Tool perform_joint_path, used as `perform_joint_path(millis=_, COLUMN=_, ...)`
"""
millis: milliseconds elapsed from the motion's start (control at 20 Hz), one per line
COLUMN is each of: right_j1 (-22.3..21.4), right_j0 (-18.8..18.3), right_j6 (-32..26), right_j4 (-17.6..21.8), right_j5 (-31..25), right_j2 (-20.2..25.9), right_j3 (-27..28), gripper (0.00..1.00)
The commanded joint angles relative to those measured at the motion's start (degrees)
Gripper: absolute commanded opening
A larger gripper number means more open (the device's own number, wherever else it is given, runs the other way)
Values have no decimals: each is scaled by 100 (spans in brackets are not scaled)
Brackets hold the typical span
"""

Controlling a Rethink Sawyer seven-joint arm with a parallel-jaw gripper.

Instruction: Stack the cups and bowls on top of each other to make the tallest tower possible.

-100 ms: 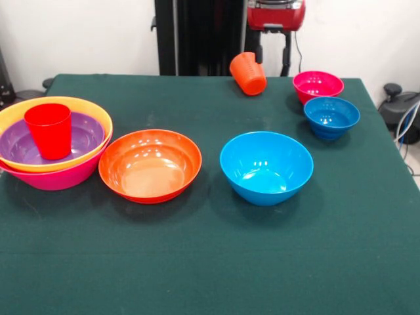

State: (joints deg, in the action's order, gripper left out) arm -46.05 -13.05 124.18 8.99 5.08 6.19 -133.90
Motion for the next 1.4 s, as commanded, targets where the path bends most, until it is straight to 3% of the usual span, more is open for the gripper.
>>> perform_joint_path(millis=50, right_j1=478, right_j0=347, right_j6=1148, right_j4=-565, right_j5=411, right_j2=-183, right_j3=484, gripper=100)
perform_joint_path(millis=250, right_j1=449, right_j0=423, right_j6=1131, right_j4=-654, right_j5=273, right_j2=-251, right_j3=553, gripper=100)
perform_joint_path(millis=500, right_j1=672, right_j0=782, right_j6=1319, right_j4=-1121, right_j5=369, right_j2=-481, right_j3=800, gripper=100)
perform_joint_path(millis=750, right_j1=1139, right_j0=1532, right_j6=1589, right_j4=-2135, right_j5=390, right_j2=-807, right_j3=1325, gripper=100)
perform_joint_path(millis=1100, right_j1=1446, right_j0=1930, right_j6=1772, right_j4=-3004, right_j5=553, right_j2=-796, right_j3=1581, gripper=100)
perform_joint_path(millis=1400, right_j1=1258, right_j0=1791, right_j6=1816, right_j4=-3083, right_j5=432, right_j2=-513, right_j3=1622, gripper=100)
